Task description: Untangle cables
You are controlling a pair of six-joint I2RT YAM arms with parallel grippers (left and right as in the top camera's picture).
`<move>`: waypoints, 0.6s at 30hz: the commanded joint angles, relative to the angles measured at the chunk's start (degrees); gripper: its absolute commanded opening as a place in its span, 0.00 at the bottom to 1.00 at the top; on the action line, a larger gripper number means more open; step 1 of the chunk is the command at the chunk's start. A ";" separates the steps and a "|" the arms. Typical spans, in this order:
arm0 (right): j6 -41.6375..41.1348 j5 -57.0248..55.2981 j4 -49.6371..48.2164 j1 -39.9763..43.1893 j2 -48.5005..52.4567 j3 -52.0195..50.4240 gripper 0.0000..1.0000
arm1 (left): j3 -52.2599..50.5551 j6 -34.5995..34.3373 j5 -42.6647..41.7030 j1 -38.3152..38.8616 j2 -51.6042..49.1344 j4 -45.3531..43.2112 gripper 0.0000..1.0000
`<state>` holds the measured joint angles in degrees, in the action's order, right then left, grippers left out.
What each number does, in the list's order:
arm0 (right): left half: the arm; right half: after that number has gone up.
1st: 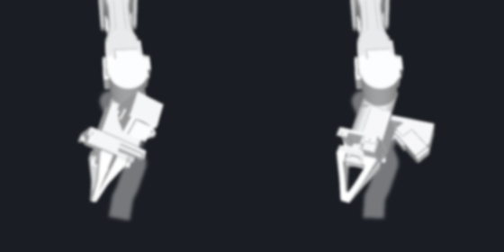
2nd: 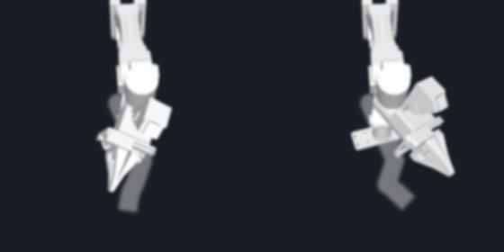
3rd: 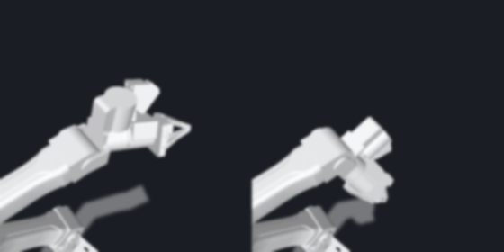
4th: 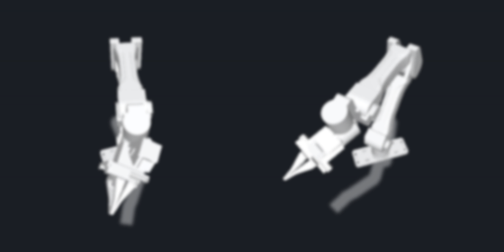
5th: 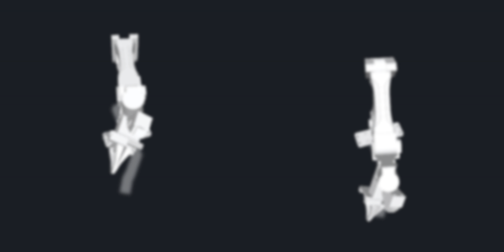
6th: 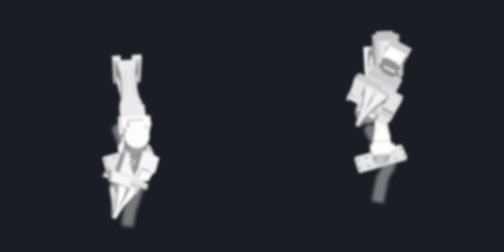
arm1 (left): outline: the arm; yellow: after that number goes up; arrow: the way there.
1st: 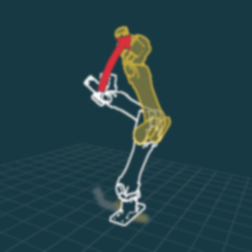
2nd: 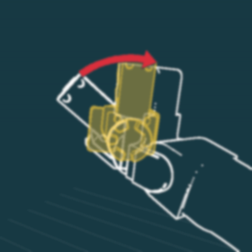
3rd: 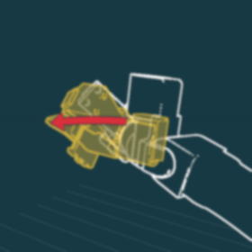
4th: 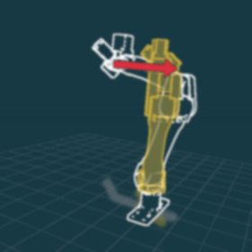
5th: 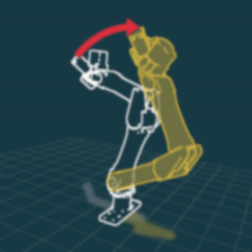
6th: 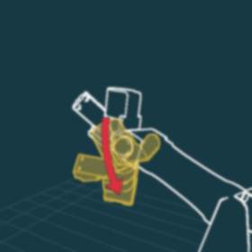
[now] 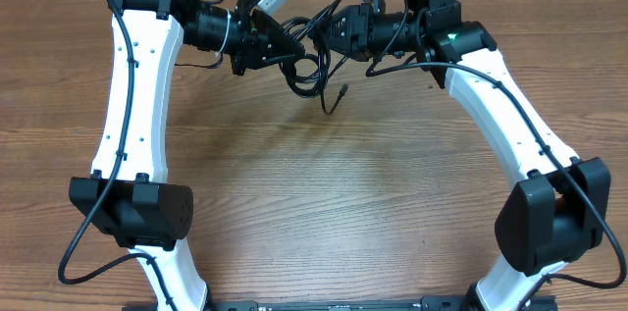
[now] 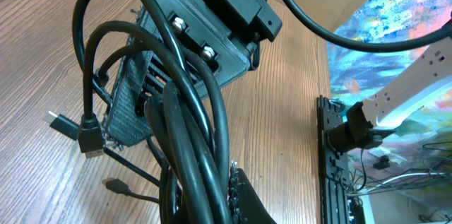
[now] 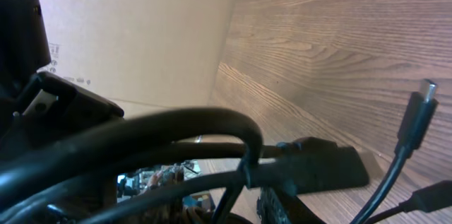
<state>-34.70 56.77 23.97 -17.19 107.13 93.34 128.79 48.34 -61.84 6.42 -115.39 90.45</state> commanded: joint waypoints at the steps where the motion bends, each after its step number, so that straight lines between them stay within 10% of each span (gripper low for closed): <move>1: 0.22 2.43 -0.33 -2.27 -0.50 1.22 0.23 | 1.11 -0.22 -2.16 1.03 1.51 -0.72 0.04; 4: 0.22 2.23 -0.31 -2.25 -0.50 1.22 0.04 | 1.11 -0.94 -2.12 1.03 1.51 -0.66 0.04; 18: -2.84 -8.83 -4.42 1.01 -0.50 1.22 0.04 | 1.11 -2.78 4.52 1.14 1.51 6.36 0.04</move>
<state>-36.42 53.28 20.18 -17.89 107.13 93.32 128.81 46.61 -59.55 6.79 -115.39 95.70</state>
